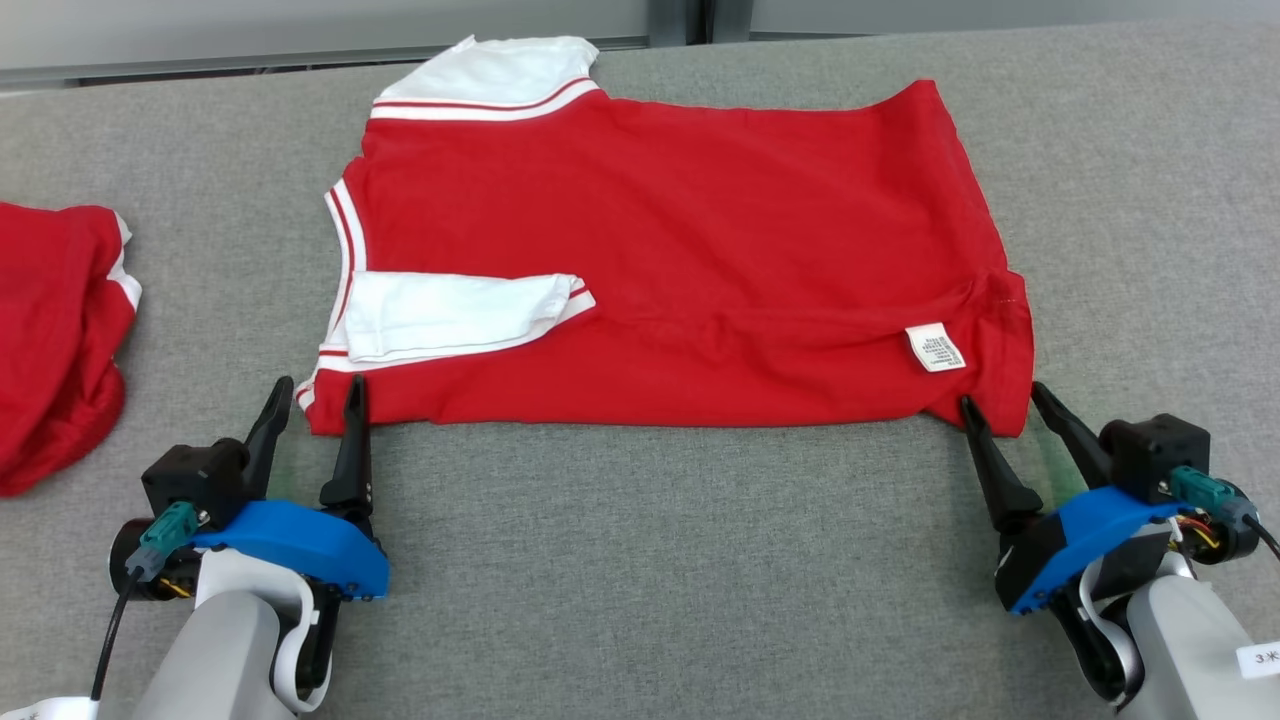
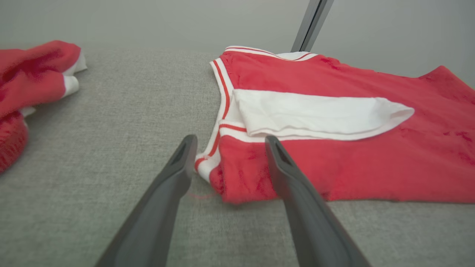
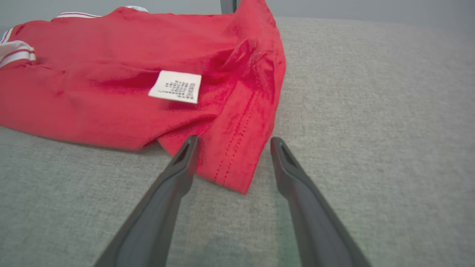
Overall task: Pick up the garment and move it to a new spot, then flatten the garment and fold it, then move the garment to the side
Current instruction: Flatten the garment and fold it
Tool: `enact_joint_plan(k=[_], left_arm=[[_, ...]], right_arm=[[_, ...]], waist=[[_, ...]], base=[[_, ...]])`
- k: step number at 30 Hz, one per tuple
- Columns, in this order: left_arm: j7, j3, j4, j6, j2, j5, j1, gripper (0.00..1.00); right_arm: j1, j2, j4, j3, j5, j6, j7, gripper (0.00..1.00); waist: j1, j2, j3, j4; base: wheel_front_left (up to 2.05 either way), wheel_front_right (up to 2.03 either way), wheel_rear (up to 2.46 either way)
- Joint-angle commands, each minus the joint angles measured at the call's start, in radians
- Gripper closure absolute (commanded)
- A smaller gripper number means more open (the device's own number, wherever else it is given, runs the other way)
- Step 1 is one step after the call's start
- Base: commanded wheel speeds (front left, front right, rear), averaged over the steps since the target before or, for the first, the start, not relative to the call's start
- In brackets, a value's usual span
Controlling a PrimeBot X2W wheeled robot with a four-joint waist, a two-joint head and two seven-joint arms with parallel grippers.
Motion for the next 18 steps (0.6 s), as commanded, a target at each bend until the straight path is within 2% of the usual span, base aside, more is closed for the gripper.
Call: enact_joint_plan(k=[1, 7, 8, 9, 10, 11, 12, 18], left_arm=[[0.003, -0.001, 0.014, -0.004, 0.008, -0.004, 0.0, 0.0], [0.02, -0.016, 0.085, -0.014, 0.017, -0.011, -0.02, 0.0], [0.023, -0.02, 0.095, -0.015, 0.015, -0.013, -0.022, 0.0], [0.027, -0.024, 0.107, -0.018, 0.012, -0.016, -0.026, 0.07], [0.028, -0.03, 0.116, -0.019, 0.009, -0.016, -0.032, 0.54], [0.028, -0.035, 0.124, -0.022, 0.006, -0.015, -0.035, 0.67], [0.024, -0.037, 0.129, -0.024, 0.002, -0.017, -0.038, 1.0], [-0.001, -0.036, 0.14, -0.032, -0.009, -0.037, -0.015, 1.0]], right_arm=[[-0.025, 0.009, 0.018, -0.001, -0.007, 0.0, -0.008, 0.0], [-0.084, 0.045, 0.105, 0.007, -0.007, 0.0, -0.026, 0.0], [-0.093, 0.053, 0.122, 0.011, -0.003, 0.0, -0.026, 0.23], [-0.1, 0.06, 0.139, 0.016, 0.002, 0.0, -0.027, 0.95], [-0.107, 0.06, 0.157, 0.02, 0.004, 0.0, -0.032, 1.0], [-0.111, 0.062, 0.168, 0.021, 0.011, 0.0, -0.044, 1.0], [-0.115, 0.063, 0.18, 0.024, 0.013, 0.0, -0.054, 1.0], [-0.088, 0.043, 0.223, 0.029, 0.05, 0.0, -0.113, 1.0]], waist=[[0.0, 0.0, 0.005, -0.002], [0.0, 0.0, 0.015, -0.013], [0.0, 0.0, 0.015, -0.013], [0.0, 0.0, 0.015, -0.013], [0.0, 0.0, 0.015, -0.011], [0.0, 0.0, 0.012, -0.009], [0.0, 0.0, 0.009, -0.008], [0.0, 0.0, -0.055, 0.003]], base=[[0.0, 0.0, 0.0], [0.0, 0.0, 0.0], [0.0, 0.0, 0.0], [0.0, 0.0, 0.0], [0.0, 0.0, 0.0], [0.0, 0.0, 0.0], [0.0, 0.0, 0.0], [0.0, 0.0, 0.0]])
